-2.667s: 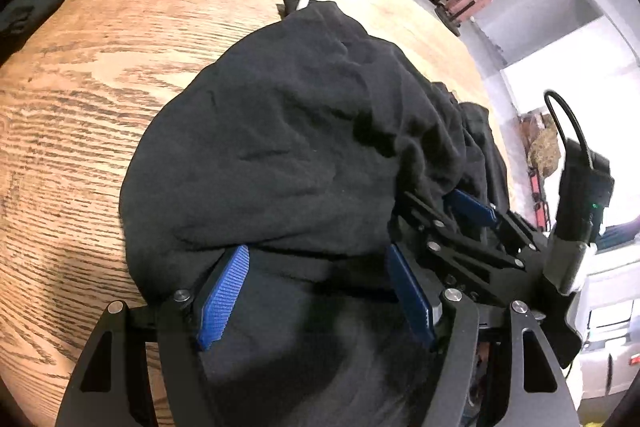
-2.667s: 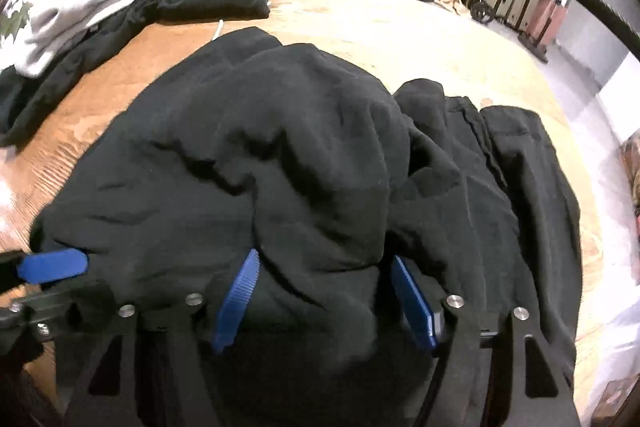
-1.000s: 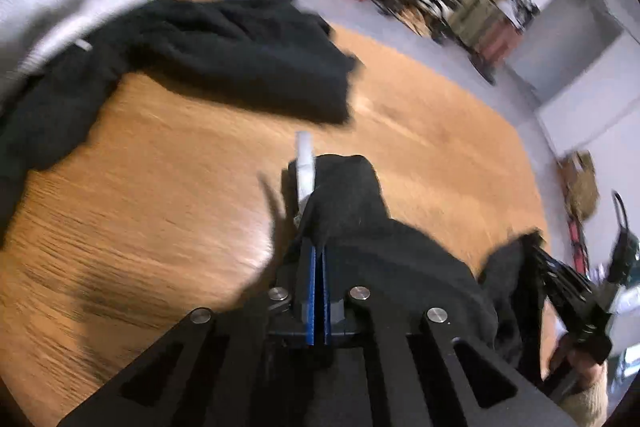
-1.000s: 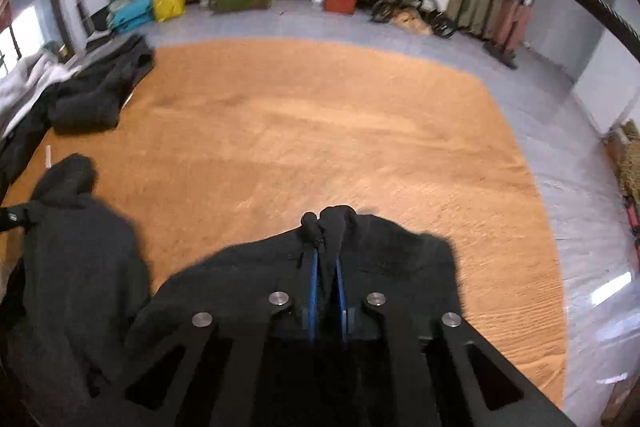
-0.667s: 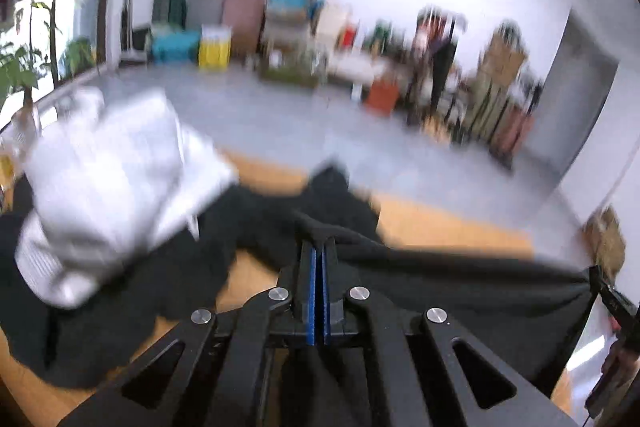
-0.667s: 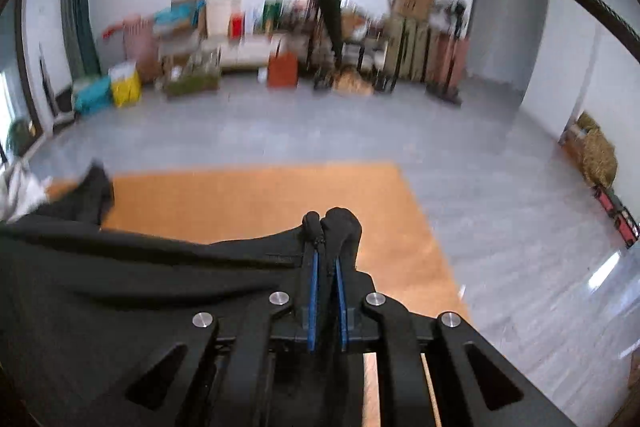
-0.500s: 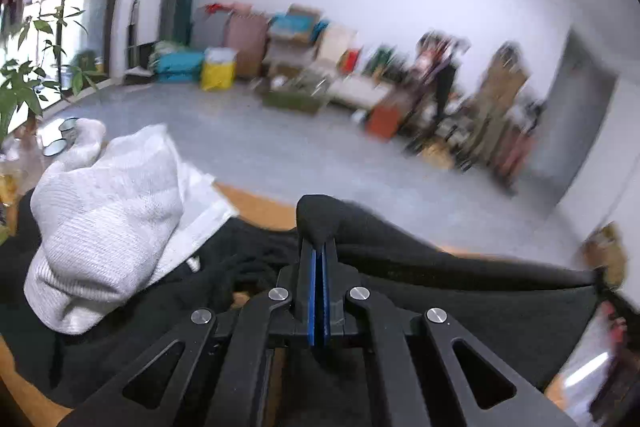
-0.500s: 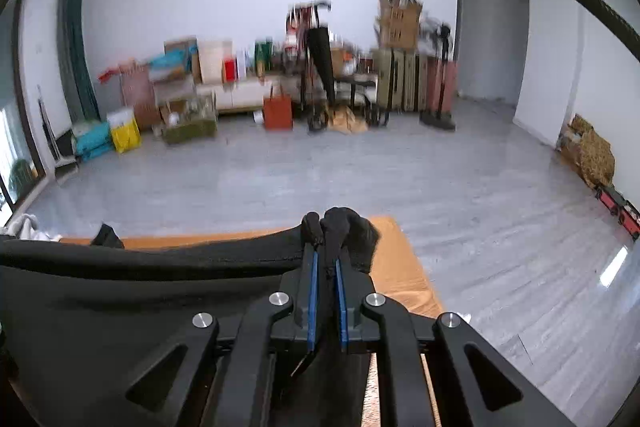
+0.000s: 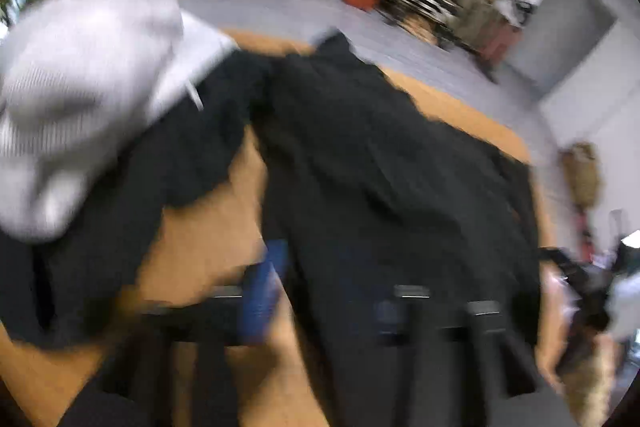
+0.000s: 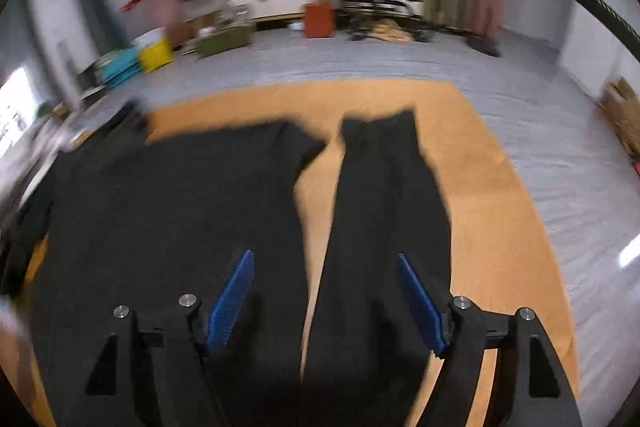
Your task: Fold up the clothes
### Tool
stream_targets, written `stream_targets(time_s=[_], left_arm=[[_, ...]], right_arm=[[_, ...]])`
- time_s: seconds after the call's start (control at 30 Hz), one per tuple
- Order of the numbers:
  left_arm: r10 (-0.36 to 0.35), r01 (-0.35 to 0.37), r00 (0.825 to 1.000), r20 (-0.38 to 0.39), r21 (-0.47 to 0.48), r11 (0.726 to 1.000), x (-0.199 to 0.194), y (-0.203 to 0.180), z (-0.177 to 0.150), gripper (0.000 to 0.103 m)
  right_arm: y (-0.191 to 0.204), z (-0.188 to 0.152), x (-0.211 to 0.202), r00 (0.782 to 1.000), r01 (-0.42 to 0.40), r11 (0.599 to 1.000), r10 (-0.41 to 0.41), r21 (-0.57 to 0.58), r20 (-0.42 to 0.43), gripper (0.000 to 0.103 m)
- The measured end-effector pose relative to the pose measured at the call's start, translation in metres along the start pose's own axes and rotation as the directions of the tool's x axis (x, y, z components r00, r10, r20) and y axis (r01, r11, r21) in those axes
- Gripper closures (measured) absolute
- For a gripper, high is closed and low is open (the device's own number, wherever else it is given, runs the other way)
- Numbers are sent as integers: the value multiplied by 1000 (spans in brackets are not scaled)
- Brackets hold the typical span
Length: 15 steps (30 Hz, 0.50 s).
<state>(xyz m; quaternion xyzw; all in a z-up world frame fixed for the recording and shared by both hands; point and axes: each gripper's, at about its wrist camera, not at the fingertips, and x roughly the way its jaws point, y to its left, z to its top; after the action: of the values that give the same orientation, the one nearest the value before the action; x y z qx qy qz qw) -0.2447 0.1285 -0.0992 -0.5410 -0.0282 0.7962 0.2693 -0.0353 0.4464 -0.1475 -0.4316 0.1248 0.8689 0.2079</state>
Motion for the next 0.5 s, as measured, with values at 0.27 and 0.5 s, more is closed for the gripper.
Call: stream_targets(time_s=[0.27,0.5], left_arm=[[4,-40,974,-227,-155,987,9,0,-105,21],[42,-65,967,-252,-82,994,21,-53,-149,23]], right_arm=[[-11,-141,-61,983,-100,994,106,45,-149,24],[0,-176,-75,970,-139,988,150,69,-193,24]])
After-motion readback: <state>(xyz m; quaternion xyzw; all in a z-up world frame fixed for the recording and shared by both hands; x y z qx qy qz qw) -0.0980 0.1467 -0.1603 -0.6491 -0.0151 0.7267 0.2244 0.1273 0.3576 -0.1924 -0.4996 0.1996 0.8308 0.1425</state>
